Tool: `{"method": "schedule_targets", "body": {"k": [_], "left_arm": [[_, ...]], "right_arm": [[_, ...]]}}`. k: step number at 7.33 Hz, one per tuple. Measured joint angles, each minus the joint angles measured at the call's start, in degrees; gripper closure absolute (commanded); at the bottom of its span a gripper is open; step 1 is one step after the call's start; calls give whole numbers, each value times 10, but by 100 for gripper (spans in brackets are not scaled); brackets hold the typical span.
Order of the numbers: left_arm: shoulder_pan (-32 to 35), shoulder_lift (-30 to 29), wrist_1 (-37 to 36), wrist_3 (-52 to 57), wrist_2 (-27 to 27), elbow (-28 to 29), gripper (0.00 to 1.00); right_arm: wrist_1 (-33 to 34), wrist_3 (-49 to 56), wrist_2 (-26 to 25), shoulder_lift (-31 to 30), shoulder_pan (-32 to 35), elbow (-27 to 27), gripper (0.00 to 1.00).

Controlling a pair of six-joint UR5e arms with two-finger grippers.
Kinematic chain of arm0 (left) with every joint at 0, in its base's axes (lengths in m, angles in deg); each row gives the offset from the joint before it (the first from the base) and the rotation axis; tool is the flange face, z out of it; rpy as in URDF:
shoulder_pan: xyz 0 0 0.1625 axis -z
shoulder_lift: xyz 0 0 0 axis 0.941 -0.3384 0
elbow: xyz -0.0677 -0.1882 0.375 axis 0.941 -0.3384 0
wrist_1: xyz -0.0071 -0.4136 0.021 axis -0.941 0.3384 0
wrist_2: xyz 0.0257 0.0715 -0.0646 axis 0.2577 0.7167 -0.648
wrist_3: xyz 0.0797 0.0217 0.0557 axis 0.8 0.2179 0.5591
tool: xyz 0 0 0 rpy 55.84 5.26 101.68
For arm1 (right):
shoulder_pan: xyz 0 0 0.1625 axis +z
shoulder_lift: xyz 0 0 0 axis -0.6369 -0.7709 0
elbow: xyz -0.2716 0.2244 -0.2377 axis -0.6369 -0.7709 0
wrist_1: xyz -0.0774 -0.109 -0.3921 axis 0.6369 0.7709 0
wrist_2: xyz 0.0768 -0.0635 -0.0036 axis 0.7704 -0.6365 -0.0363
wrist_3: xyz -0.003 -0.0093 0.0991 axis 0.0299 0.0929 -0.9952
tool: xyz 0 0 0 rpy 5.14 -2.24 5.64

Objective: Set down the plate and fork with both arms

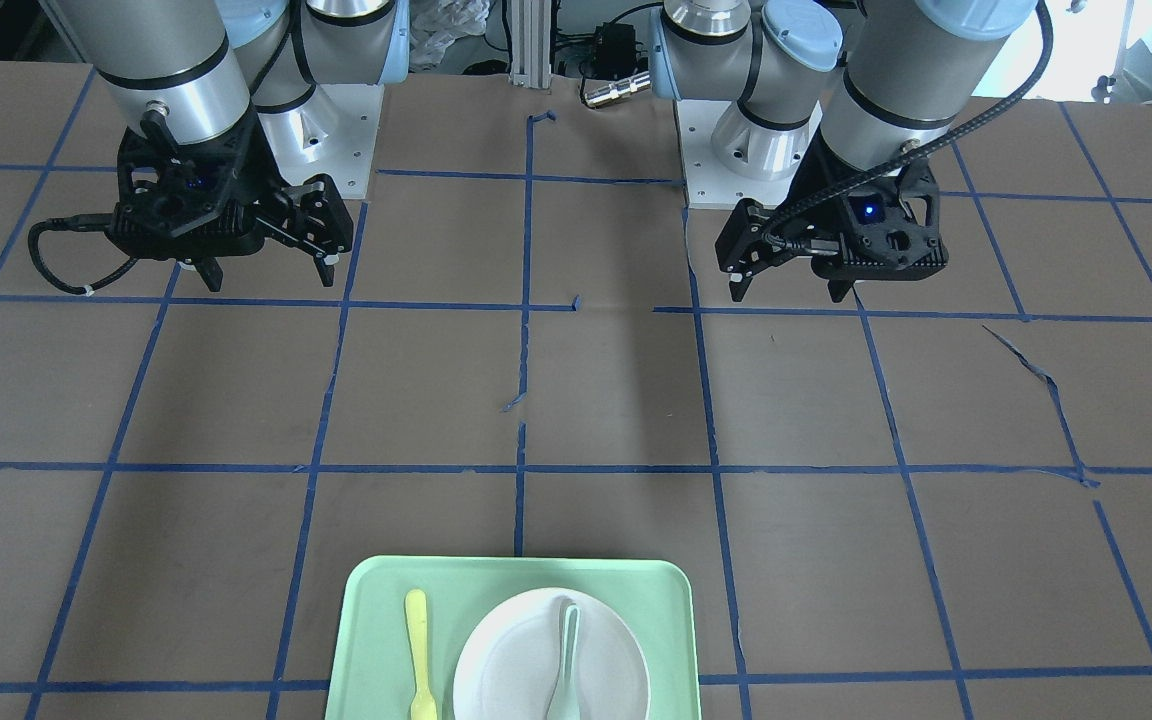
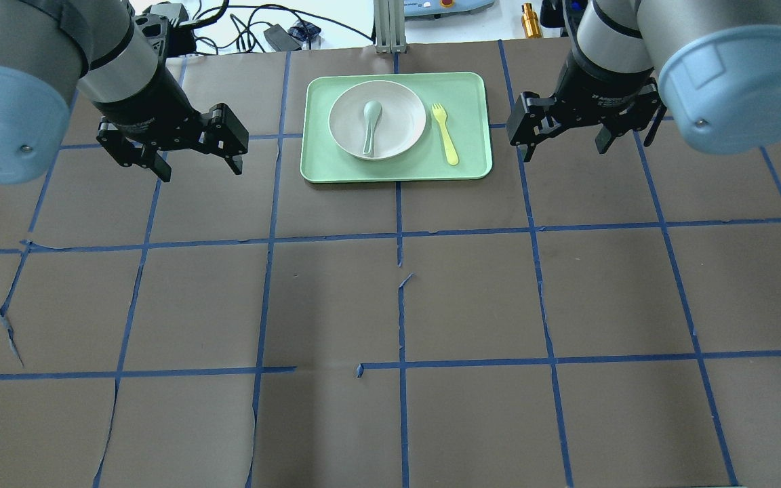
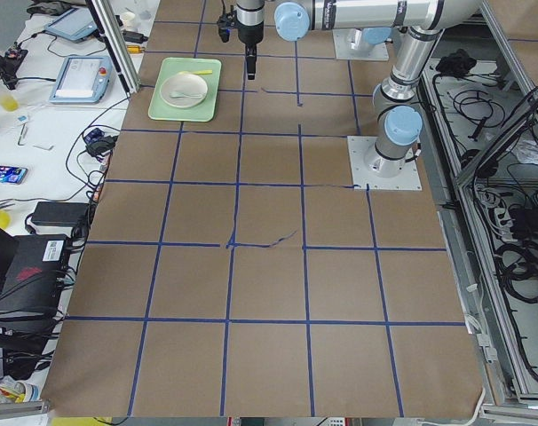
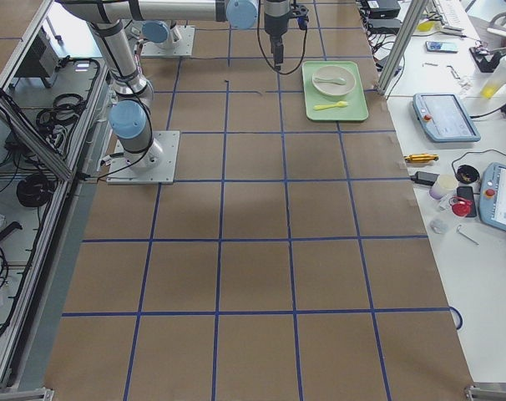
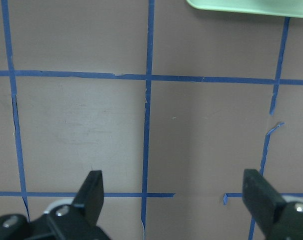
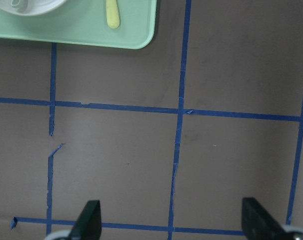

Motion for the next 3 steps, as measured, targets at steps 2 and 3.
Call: {"method": "schedule_targets", "body": {"k": [2, 3], "left_arm": [[1, 2, -4, 2, 1, 10, 0], [1, 2, -5, 2, 1, 11, 0]], "right_arm": [[1, 1, 0, -1, 0, 1, 0], [1, 1, 0, -1, 1, 1, 0]]}}
